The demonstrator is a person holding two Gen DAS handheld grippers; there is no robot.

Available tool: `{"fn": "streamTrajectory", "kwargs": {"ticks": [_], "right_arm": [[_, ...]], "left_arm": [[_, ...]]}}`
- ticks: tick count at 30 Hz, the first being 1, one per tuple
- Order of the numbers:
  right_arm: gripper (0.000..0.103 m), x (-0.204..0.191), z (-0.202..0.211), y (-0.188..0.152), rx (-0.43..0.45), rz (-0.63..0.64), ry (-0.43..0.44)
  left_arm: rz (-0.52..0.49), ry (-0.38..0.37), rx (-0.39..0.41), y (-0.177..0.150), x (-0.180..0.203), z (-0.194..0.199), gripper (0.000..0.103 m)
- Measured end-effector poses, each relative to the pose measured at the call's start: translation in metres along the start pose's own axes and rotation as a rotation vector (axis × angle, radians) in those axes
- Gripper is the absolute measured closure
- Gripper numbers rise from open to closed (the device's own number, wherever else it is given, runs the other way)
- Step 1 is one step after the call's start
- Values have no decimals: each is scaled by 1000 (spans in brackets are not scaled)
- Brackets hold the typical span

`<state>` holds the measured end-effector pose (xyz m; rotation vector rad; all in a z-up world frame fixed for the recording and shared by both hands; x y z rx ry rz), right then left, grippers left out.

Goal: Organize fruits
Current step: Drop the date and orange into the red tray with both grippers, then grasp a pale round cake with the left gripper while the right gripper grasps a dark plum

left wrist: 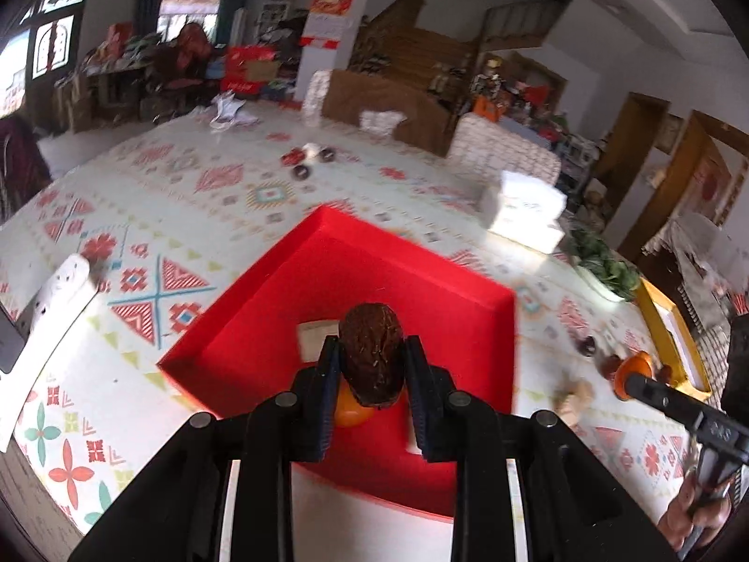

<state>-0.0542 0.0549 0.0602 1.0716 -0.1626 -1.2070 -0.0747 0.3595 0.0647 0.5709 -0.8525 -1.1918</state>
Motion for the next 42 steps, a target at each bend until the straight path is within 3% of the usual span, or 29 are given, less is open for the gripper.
{"fn": "streamTrajectory", "kwargs": {"ticks": [7,18,22,27,34,37,42], "right_arm": [[68,-59,-72,-10,-114,84,43],[67,-72,-141,-6,-193,113,3],[66,-71,-154,0,-198,81,-3],[47,-69,-138,16,-135,32,38],[46,-46,-87,29,-63,10,9],[45,-22,-59,30,-35,-20,-22],[45,28,-5,25,15,-66,-90]], "left_arm": [[24,75,-65,-9,-32,-34,77],[37,62,-58,-9,-38,-40,77],[64,52,-52,-8,-39,-36,66],[82,43,-16,-3,-36,-22,55],[118,-14,18,-3,-15,8,47],[119,-57,25,-6,3,23,45],[104,-139,48,-9,41,44,34]]}}
Point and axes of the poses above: each gripper's, at about its wrist camera, not at the fingertips, and z roughly against the way its jaws point, x to its right, y to its top, the point moved 3 cm from there along -z, roughly the way its jaws point, and after that the axes turned 7 degrees about x, right-handed, at the moved point
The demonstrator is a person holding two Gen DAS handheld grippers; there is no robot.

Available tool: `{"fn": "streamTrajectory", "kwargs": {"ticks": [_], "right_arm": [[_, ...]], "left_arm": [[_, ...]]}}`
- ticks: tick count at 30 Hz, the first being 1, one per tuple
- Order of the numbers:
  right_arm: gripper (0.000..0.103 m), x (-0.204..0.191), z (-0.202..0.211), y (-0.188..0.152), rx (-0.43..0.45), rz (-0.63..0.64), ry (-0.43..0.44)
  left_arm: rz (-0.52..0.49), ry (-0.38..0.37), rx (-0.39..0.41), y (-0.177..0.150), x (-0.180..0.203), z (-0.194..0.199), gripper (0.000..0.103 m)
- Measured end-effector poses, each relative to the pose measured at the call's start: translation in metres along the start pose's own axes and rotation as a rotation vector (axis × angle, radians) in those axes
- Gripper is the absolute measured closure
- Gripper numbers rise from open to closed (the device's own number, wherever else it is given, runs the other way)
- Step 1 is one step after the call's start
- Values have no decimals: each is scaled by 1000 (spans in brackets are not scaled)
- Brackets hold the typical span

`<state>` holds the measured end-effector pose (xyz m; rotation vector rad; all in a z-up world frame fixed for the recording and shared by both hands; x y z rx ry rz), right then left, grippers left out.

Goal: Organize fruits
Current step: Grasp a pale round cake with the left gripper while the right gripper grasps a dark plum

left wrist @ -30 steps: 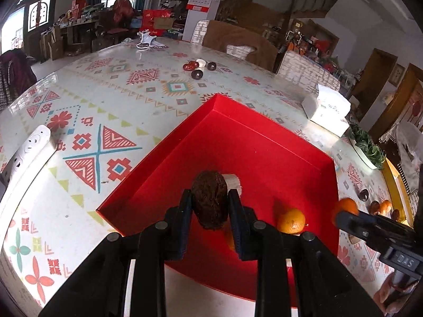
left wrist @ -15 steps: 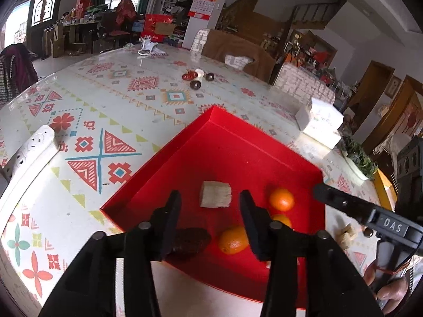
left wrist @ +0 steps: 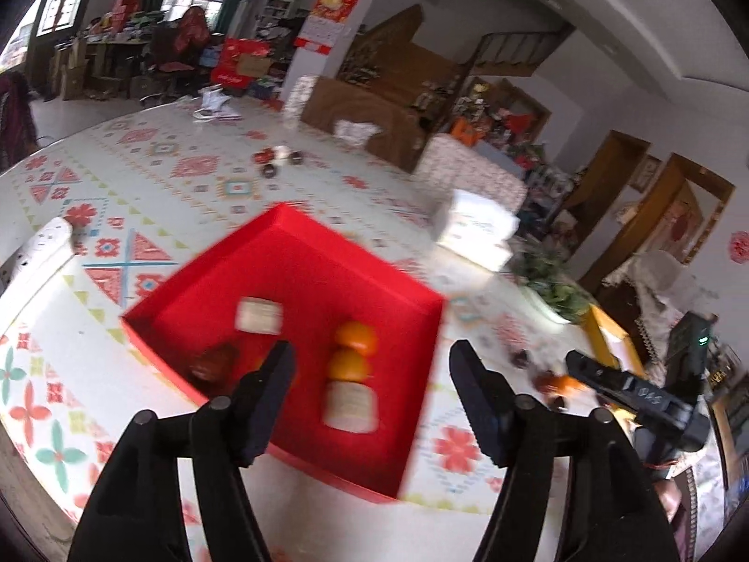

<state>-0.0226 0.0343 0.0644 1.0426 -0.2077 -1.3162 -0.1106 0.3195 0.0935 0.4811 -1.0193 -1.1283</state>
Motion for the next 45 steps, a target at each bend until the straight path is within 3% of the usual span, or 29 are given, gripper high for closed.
{"fn": "streamTrajectory", "kwargs": {"ticks": [7,13,23,31,34,36,37,43,45], "right_arm": [[44,75,52,-17,34,-61,-104],[44,115,54,-26,5,-98,-156],[44,112,13,-37,-64,10,-205],[44,107,-1,-41,-80,103,-251],[44,107,-1,-41,-81,99,-247],[44,108,0,-41,-79,97,-245],[44,108,0,-41,-78,97,-243],[44,105,-2,-41,-78,109,-251],[51,104,-2,-41,-77,113,-260]], "left_arm": [[-99,-88,-64,-31,68,-14,31],[-162,-115,-149,-64,101,-45,31],[-357,-37,-268,-109,123,-113,31],[-443,-32,-263,-108,138,-138,31],[-467,-39,-271,-110,142,-144,40],[-465,-54,-288,-112,142,-148,59],[-464,-55,-295,-114,141,-149,62],[-476,-48,-283,-115,144,-148,73],[-480,-51,-283,-117,146,-148,73]]}}
Point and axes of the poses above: each gripper's, at about its wrist camera, not at the fingertips, and z roughly against the way its jaws point, x to its right, y to its top, the point moved 3 cm from there along -z, roughly the way its jaws point, and after that the axes turned 7 degrees about x, right-handed, at the moved point
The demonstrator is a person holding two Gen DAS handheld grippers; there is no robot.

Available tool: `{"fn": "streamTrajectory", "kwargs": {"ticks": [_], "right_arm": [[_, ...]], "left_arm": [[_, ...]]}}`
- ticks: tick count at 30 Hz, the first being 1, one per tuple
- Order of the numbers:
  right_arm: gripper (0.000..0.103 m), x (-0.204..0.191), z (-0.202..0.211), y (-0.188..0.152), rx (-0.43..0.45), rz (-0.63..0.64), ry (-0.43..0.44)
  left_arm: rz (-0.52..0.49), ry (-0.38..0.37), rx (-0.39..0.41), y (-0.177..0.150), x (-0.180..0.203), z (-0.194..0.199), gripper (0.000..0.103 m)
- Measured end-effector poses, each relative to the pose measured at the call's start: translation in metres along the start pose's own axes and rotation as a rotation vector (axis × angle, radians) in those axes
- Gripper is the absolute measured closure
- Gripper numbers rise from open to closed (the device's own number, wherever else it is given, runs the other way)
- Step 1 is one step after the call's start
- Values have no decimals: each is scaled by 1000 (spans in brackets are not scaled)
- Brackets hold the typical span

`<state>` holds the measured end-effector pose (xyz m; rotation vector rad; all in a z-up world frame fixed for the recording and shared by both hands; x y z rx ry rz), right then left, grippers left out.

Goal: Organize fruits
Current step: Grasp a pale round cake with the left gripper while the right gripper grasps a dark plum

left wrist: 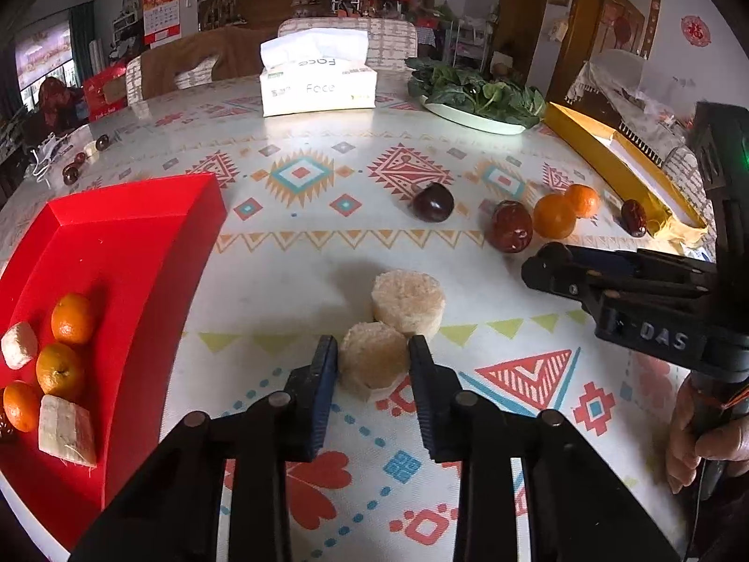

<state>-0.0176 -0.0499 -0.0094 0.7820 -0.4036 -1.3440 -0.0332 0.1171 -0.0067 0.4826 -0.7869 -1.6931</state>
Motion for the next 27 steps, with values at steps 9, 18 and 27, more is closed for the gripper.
{"fn": "streamTrajectory", "kwargs": {"ticks": [9,18,27], "right_arm": [[76,6,4,0,7,-30,-11],[76,-5,38,-1,58,-51,30],[76,-39,80,14,130,-35,101]], "left_arm": [[47,-17,46,-1,1,24,73],[126,-37,146,-5,-17,87,73],[204,12,241,-2,-65,143,73]]}}
Point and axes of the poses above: each gripper's, at about its wrist camera, not at the fingertips, and z roughly against the way its jaws point, x to its right, y to its top, the point moved 3 cm from there along -z, roughly the way its jaws point, and after that the axes turned 7 degrees about x, right-handed, at the moved point
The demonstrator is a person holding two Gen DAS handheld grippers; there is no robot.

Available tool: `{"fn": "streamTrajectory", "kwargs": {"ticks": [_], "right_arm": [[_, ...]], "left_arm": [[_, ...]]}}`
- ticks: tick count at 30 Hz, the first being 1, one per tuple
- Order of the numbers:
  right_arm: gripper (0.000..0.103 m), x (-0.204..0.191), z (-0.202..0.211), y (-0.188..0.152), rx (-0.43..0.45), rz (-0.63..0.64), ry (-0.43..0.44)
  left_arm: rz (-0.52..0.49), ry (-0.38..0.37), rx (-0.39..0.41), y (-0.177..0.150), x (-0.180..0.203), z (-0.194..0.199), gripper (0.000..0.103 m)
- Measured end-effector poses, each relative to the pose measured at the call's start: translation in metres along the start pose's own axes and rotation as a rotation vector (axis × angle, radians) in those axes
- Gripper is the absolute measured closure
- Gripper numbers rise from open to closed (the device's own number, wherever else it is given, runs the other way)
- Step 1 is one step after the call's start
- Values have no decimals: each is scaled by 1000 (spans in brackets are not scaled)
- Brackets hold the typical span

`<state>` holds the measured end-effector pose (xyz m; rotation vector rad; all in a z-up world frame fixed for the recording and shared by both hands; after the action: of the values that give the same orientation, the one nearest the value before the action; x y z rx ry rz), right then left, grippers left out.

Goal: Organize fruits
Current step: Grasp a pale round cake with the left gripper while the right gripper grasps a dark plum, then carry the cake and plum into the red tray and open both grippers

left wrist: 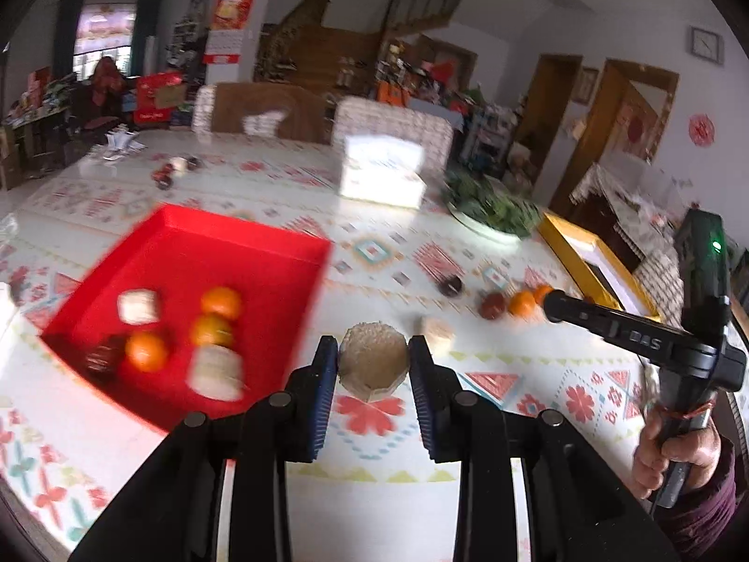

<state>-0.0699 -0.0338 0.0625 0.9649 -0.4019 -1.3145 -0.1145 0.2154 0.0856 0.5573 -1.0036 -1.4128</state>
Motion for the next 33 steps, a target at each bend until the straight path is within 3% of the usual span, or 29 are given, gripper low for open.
{"fn": "streamTrajectory", "kwargs": {"ticks": [8,17,31,33], "right_arm": [[76,-61,-10,25,-16,21,139],[76,-130,-78,28,-126,42,270],[74,-171,-164,12,-251,71,277],[74,-171,-169,12,-251,68,273]], "left_arm": [[113,111,33,37,-85,5,73],[243,169,-31,58,-161,-40,73],[305,187,-121,46,-205,-102,73],[322,173,-126,45,-206,-105,66]]}}
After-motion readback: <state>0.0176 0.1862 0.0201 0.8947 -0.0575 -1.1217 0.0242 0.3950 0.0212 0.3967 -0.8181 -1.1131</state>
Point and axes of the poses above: each gripper's, at about its wrist camera, not at the fingertips, and z roughly against the way its jaws point, x to its right, y to its top, the point moved 3 cm from there along -z, roughly the way its jaws point, and after that the axes turned 7 degrees about x, right-handed, at the moved point
